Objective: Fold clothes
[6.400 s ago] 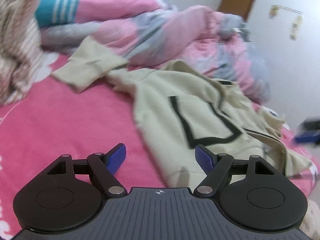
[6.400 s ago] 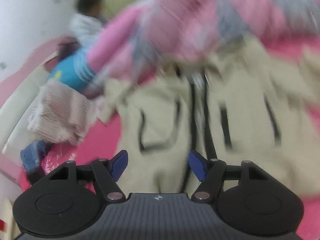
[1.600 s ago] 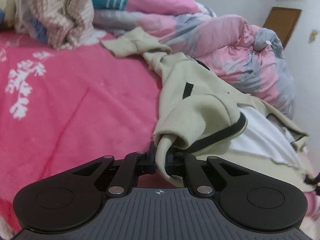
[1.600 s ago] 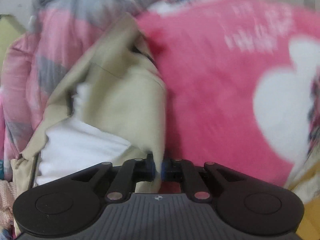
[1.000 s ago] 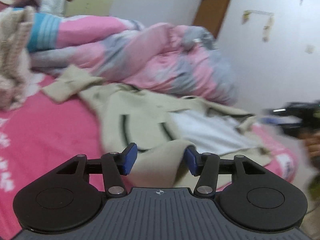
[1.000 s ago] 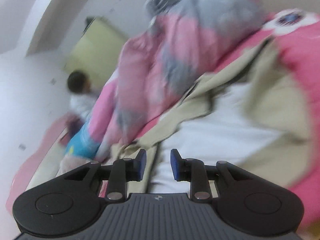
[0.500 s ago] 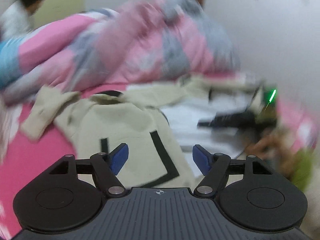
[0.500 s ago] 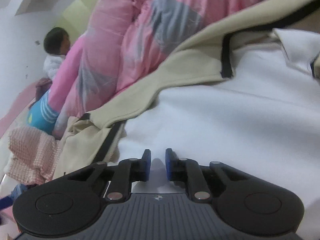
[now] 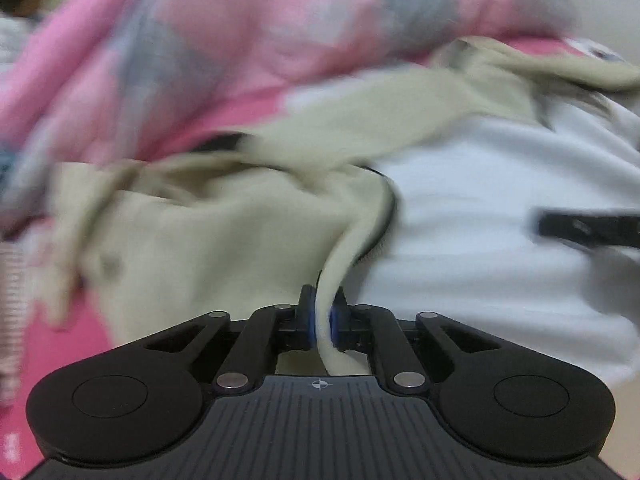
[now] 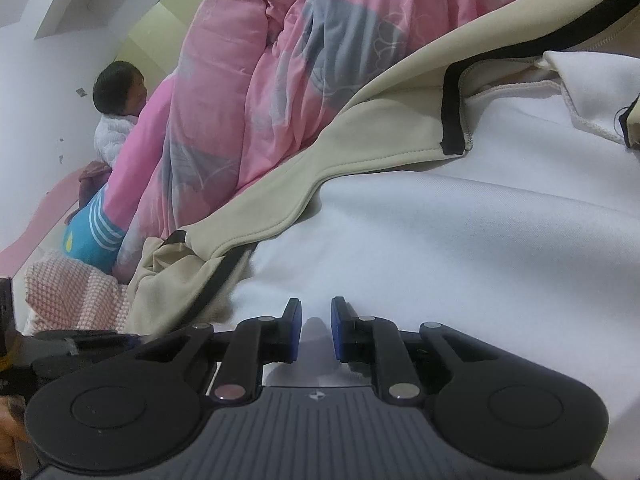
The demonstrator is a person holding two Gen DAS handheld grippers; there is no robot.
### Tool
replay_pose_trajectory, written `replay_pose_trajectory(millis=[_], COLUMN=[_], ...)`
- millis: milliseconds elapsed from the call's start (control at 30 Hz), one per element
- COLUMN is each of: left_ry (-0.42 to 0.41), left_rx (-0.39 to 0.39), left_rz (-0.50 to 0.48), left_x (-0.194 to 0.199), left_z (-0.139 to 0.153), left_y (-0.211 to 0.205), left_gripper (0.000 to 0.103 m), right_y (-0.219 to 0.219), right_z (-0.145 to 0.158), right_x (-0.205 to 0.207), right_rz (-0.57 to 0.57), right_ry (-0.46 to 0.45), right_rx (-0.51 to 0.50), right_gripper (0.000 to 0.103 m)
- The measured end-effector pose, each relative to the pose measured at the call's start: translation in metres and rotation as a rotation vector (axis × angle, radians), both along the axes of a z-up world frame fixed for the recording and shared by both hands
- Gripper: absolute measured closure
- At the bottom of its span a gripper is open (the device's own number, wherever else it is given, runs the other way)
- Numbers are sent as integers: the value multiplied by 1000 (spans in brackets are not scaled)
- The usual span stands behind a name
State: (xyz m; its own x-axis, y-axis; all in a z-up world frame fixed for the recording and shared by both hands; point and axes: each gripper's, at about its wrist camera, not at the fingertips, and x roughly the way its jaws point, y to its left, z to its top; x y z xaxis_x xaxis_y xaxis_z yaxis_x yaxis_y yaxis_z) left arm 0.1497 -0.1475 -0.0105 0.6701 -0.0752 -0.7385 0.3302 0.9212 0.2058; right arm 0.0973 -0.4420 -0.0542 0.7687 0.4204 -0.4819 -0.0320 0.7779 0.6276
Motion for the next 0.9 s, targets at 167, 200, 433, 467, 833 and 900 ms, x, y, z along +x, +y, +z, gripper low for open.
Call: replay_pose_trajectory(millis=[167,200,433,467,833,900], left_ry=[-137,-150,-158,-131,-66,-92], left_rx=[12,9,-52,-62,-301,-359], left_rz=[212,253,488,509,513,492], left_x=[23,28,55,58,7,-17], left_z=[24,25,-1,-11,13,27], left_y=[70,86,176,184,236,237], left_gripper=[96,96,94,92,54,51], right_y=[0,0,-2,-2,-1,-1], right_z=[1,1,0,0,0,1], right_x=[1,1,2,2,3,2], right_rz=[0,1,2,2,1,3], right_ry=[1,1,1,1,2,1], right_rx=[-9,-9,-2,-2,5,4], right_gripper=[86,86,86,86,86,86])
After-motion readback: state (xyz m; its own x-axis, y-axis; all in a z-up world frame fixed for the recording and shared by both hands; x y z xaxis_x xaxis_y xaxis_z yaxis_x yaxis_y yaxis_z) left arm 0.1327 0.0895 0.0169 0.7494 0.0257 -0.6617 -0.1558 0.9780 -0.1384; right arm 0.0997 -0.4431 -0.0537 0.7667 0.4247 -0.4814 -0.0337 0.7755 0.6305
